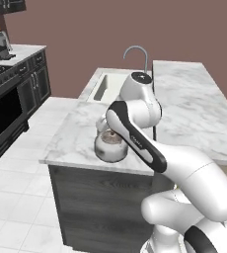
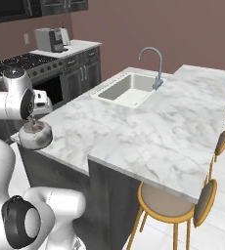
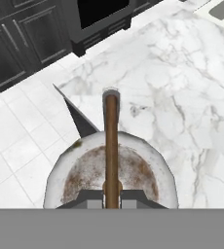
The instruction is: The kettle is done boiling. Turn off the stove, then wait for 300 timesteps before moving the kettle to the dining table.
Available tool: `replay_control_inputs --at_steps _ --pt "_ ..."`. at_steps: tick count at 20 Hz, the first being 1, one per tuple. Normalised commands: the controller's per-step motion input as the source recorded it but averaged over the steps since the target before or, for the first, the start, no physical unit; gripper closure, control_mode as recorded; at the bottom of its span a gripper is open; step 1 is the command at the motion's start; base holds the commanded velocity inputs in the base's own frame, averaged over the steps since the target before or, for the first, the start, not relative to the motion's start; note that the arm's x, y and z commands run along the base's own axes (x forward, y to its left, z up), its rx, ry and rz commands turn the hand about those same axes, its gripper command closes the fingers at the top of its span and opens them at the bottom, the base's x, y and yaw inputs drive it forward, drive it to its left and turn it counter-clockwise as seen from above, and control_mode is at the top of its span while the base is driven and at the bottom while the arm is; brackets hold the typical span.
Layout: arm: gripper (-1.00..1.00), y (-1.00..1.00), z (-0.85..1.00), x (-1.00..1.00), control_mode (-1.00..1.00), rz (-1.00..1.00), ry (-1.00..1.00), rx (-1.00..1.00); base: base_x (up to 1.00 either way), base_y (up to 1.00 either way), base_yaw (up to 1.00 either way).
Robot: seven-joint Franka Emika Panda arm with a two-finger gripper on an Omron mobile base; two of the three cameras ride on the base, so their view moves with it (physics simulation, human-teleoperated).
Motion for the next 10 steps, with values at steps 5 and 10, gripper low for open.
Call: replay_control_inputs --at_steps 5,10 --pt "1.00 -0.09 0.31 0.00 -1.00 0.00 0.00 -0.04 0.00 0.00 0.00" --pt "1.00 -0.05 0.36 0.00 -1.00 -0.03 0.00 -0.08 0.00 0.00 0.00"
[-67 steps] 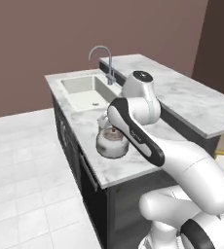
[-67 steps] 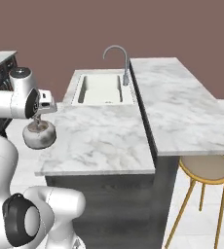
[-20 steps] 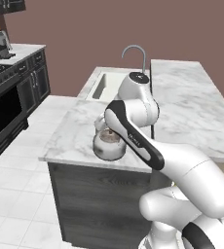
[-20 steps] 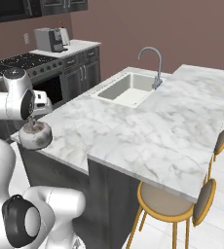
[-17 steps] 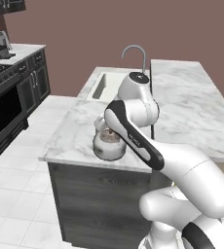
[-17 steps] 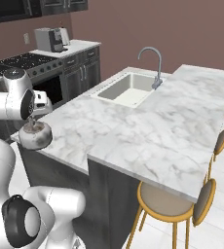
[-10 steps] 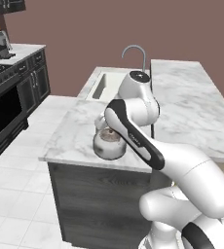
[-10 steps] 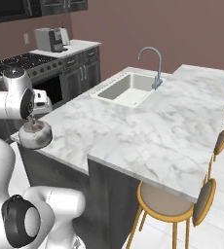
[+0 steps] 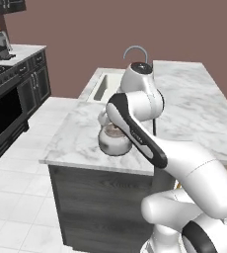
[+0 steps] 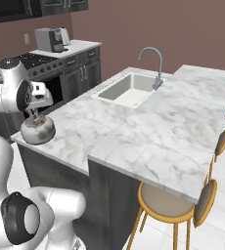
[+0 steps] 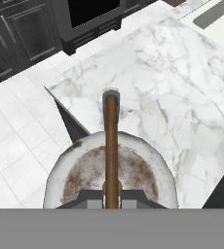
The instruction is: The kettle is done boiling. Turn off the stove, then wait for 300 timesteps before moving the kettle to the dining table.
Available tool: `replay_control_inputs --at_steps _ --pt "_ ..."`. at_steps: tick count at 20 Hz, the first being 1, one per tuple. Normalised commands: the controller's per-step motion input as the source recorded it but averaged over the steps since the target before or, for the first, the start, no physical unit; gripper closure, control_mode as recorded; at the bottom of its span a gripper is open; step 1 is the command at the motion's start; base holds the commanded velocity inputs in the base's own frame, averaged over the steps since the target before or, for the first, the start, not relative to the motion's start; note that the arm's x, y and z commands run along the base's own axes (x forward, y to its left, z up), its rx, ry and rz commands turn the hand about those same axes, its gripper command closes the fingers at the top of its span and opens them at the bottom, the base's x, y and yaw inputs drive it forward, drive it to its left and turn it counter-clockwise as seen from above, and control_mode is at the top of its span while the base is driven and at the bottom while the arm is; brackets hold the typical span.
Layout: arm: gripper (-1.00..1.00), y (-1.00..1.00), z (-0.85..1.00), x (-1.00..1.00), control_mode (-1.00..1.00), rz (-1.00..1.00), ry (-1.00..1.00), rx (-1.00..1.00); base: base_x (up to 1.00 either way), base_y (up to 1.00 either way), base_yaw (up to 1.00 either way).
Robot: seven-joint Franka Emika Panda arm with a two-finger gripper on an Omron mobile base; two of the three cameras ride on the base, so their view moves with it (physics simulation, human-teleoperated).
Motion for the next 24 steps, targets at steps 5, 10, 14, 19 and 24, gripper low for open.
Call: replay_control_inputs --at_steps 5,10,14,19,24 --pt "1.00 -0.01 0.35 0.00 -1.00 -0.05 0.00 -0.13 0.00 0.00 0.00" --pt "1.00 -0.16 0.38 0.00 -1.00 -0.05 0.00 -0.09 0.00 0.00 0.00" --pt "1.00 -0.36 0.29 -0.07 -1.00 -0.03 0.00 -0.02 0.00 0.00 0.00" --pt "1.00 -0.52 0.10 -0.27 -1.00 -0.03 -0.03 0.00 0.00 0.00 0.00" --pt "1.00 -0.48 0.00 -0.58 -1.00 0.00 -0.20 0.01 0.00 0.00 0.00"
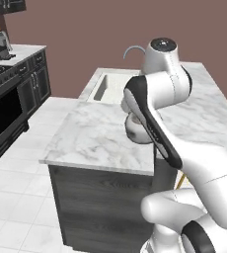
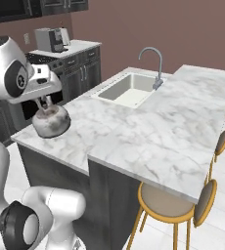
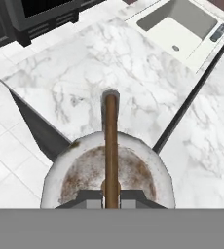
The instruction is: The kettle is done boiling. Turn off the stove, then wait for 300 timesteps before moving the kettle to the dining table.
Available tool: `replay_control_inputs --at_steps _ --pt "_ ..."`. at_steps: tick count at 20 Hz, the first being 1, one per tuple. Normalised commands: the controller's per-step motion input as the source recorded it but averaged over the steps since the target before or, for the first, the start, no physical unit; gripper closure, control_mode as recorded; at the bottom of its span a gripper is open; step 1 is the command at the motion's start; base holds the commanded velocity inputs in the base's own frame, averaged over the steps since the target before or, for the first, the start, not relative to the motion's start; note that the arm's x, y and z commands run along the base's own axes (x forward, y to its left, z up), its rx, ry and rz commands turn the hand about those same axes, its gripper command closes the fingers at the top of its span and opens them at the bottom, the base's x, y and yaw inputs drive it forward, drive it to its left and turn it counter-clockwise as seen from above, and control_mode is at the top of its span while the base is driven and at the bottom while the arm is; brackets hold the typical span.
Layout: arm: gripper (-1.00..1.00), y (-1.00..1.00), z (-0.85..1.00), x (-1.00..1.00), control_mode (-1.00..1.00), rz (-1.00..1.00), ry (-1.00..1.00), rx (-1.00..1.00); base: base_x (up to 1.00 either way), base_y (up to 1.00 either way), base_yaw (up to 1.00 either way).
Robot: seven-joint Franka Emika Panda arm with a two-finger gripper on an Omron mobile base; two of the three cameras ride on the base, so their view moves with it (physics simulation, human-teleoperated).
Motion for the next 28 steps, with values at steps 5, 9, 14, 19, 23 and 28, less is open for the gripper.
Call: replay_control_inputs --at_steps 5,9,14,19,23,28 --pt "1.00 -0.31 0.31 -0.30 -1.00 0.00 -0.15 0.00 0.00 0.00 0.00" --pt "1.00 -0.32 0.41 -0.08 -1.00 0.00 -0.01 -0.01 0.00 0.00 0.00" --pt "1.00 -0.39 0.33 0.00 -1.00 0.00 0.00 0.00 0.00 0.00 0.00" --pt "1.00 -0.47 0.17 -0.05 -1.00 -0.01 0.00 0.00 0.00 0.00 0.00" --pt "1.00 -0.53 0.09 -0.08 -1.00 0.00 0.00 0.00 0.00 0.00 0.00" --pt "1.00 -0.65 0.00 -0.08 -1.00 0.00 0.00 0.00 0.00 0.00 0.00"
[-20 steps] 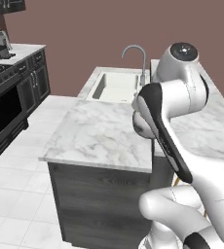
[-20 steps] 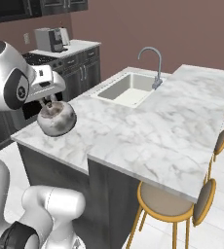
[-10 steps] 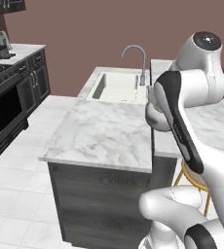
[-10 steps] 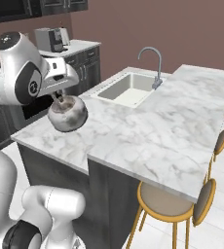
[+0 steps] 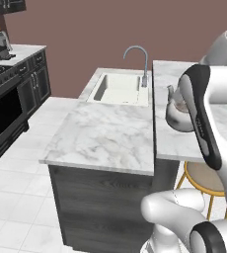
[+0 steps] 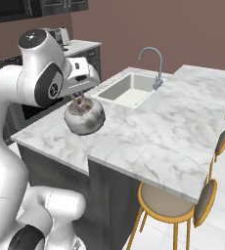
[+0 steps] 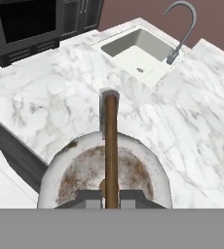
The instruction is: The kettle is done boiling. Turn off the stove, then wait for 300 timesteps before moving the kettle to the dining table.
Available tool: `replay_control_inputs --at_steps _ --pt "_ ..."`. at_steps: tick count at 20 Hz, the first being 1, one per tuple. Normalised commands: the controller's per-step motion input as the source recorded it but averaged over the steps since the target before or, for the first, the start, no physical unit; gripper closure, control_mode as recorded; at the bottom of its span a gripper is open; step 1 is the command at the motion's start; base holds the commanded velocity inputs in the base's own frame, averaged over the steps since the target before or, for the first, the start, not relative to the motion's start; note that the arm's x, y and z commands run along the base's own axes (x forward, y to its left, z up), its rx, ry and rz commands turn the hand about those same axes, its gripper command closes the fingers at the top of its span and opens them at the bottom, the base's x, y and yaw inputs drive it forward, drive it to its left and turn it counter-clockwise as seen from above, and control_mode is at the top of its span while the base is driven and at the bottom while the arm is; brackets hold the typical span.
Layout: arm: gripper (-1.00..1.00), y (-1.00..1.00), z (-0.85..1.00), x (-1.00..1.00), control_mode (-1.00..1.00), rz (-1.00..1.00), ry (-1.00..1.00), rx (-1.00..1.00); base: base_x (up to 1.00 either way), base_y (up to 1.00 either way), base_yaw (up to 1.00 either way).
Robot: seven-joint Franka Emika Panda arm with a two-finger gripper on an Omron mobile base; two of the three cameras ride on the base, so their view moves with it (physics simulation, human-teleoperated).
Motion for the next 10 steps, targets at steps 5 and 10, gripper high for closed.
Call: replay_control_inputs --at_steps 5,10 --pt "1.00 -0.56 -0.02 0.00 -1.00 0.00 -0.01 0.00 0.00 0.00 0.00" --pt "1.00 -0.43 -0.06 0.00 -1.00 0.00 0.00 0.00 0.00 0.00 0.00"
